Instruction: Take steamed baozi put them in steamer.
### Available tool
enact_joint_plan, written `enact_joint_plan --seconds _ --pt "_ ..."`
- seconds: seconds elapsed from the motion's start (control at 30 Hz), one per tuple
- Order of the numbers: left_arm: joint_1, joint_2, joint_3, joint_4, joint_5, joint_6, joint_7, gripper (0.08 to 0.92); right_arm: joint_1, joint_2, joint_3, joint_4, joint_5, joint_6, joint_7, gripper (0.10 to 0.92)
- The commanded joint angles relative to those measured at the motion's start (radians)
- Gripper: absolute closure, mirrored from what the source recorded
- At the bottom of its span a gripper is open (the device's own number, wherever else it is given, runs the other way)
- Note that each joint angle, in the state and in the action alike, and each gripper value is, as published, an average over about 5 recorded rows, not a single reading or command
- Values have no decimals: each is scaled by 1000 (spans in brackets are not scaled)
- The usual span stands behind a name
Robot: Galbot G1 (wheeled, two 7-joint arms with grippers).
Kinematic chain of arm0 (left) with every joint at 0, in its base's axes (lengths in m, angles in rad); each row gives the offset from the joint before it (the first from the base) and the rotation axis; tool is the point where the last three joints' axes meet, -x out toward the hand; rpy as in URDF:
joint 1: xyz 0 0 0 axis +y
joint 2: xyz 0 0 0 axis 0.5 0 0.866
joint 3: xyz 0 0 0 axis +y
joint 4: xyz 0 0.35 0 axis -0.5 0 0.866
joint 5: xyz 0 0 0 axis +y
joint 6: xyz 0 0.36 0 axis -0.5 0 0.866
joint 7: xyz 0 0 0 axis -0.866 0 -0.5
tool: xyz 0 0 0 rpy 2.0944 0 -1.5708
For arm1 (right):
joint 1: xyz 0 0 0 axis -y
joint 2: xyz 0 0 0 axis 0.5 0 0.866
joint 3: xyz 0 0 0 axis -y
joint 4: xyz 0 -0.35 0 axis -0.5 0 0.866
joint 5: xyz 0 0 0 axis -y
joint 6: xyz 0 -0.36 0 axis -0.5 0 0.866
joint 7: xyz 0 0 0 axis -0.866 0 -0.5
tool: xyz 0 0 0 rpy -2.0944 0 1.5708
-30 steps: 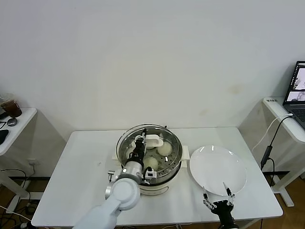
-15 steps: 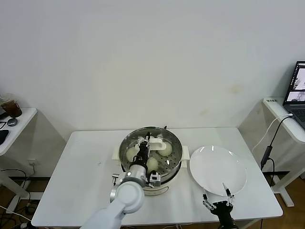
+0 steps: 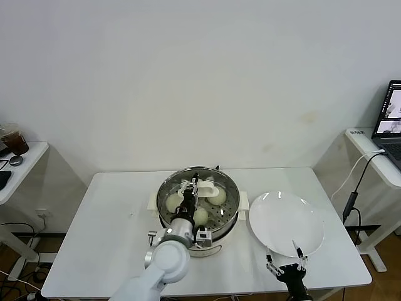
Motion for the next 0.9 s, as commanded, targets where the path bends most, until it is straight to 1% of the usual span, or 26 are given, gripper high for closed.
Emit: enact_joint_plan --seconds 0.03,0.1,0.13,0.3,0.37,0.4,0.5,0.53,0.57,0.63,0.73,0.83,0.9 --pt "153 16 -60 -175 -76 -23 -53 628 1 0 2 0 0 -2 -1 203" --pt "213 29 -86 -242 -135 -41 -70 576 0 -2 3 0 0 -2 -2 203" --pt "247 38 -103 -275 -179 -56 -92 541 0 -3 3 0 0 -2 -2 203" --pt "463 67 -224 -413 -455 -190 -253 402 3 -1 -2 -2 -1 -3 -3 203" --pt "575 73 -299 -457 -647 -279 -312 342 3 0 -3 0 0 -3 -3 203" --pt "634 71 -352 -469 -767 -357 -334 316 1 0 -3 1 0 -2 -3 203" --pt "795 39 -526 -469 -1076 -598 -411 234 -5 -1 2 8 4 0 -3 203" --pt "842 27 -579 -464 -1150 -664 -432 210 -9 -3 4 12 8 -2 -4 203" --pt "877 18 -616 -462 -1213 -692 -449 196 -15 -6 5 19 16 -4 -4 203" --pt "944 12 -668 -464 -1332 -704 -454 182 -31 -17 -1 35 44 -19 -8 203" --pt "1009 9 -690 -455 -1455 -691 -452 178 -63 -43 -26 64 108 -54 -19 203" --pt "1040 2 -689 -414 -1535 -697 -450 177 -95 -69 -54 89 149 -83 -33 203" --pt "1047 -10 -687 -362 -1576 -718 -438 177 -113 -81 -69 103 160 -102 -37 203"
